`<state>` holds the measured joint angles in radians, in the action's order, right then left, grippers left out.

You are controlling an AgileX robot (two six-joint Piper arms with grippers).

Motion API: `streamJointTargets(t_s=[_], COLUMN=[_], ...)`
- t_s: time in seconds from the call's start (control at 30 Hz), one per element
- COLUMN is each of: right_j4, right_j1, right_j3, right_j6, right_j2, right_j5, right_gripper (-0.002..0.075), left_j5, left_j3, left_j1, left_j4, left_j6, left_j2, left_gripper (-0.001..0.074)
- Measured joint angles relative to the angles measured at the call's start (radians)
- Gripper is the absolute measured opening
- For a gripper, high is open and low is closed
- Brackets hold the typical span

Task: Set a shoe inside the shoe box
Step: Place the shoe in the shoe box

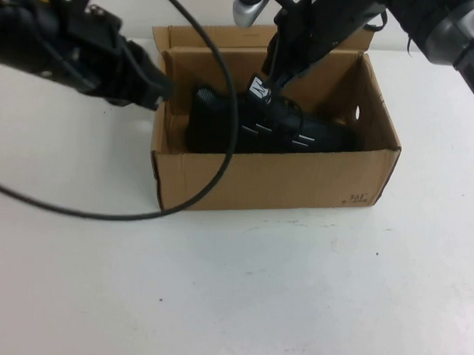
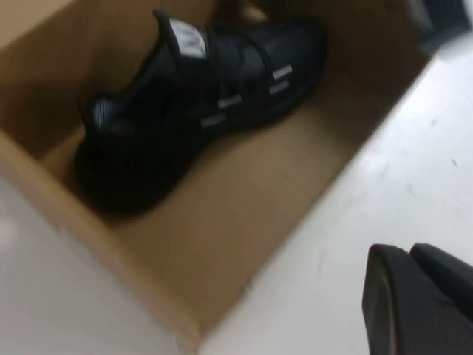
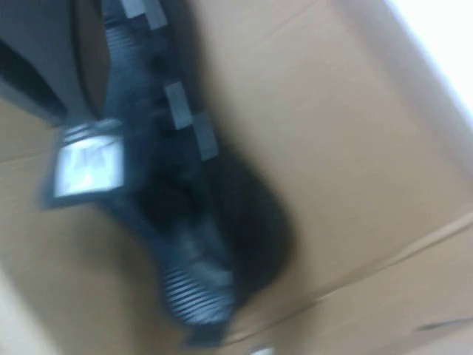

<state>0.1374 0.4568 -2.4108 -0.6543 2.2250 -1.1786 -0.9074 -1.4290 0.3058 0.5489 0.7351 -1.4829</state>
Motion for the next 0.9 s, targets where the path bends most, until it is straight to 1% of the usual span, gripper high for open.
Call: streamJointTargets(t_s=[0.07, 0.17, 0.33, 0.43, 0.57, 0.77, 0.9], right_j4=[0.025, 0.052, 0.058, 0.066, 0.097, 0.126, 0.085], right_j1=[-0.002, -0.016, -0.063, -0.074, -0.074, -0.072, -0.072], right_j3=[-0.003, -0.003, 0.006, 0.023, 0.023, 0.056, 0.116], right_j6=[0.022, 0.105, 0.213, 0.223, 0.225, 0.225, 0.247], right_j2=[0.002, 0.025, 0.070, 0.072, 0.076, 0.101, 0.112], right_j5=[-0.044, -0.065, -0.069, -0.071, -0.072, -0.070, -0.068], right_gripper=[-0.0010, -0.0014, -0.0016, -0.0016, -0.0017, -0.0016, -0.0016], left_j5=[0.022, 0.047, 0.103, 0.117, 0.115, 0.123, 0.127], left_j3=[-0.036, -0.093, -0.166, -0.200, -0.213, -0.220, -0.220], left_j1=[0.000, 0.014, 0.089, 0.139, 0.176, 0.190, 0.190], left_j4=[0.034, 0.031, -0.112, -0.219, -0.263, -0.271, -0.268], left_j6=[0.051, 0.085, 0.022, -0.053, -0.098, -0.110, -0.112], left_j2=[-0.068, -0.165, -0.295, -0.371, -0.458, -0.499, -0.503], left_gripper=[-0.0001, -0.0001, -0.0001, -0.0001, -0.0001, -0.0001, -0.0001])
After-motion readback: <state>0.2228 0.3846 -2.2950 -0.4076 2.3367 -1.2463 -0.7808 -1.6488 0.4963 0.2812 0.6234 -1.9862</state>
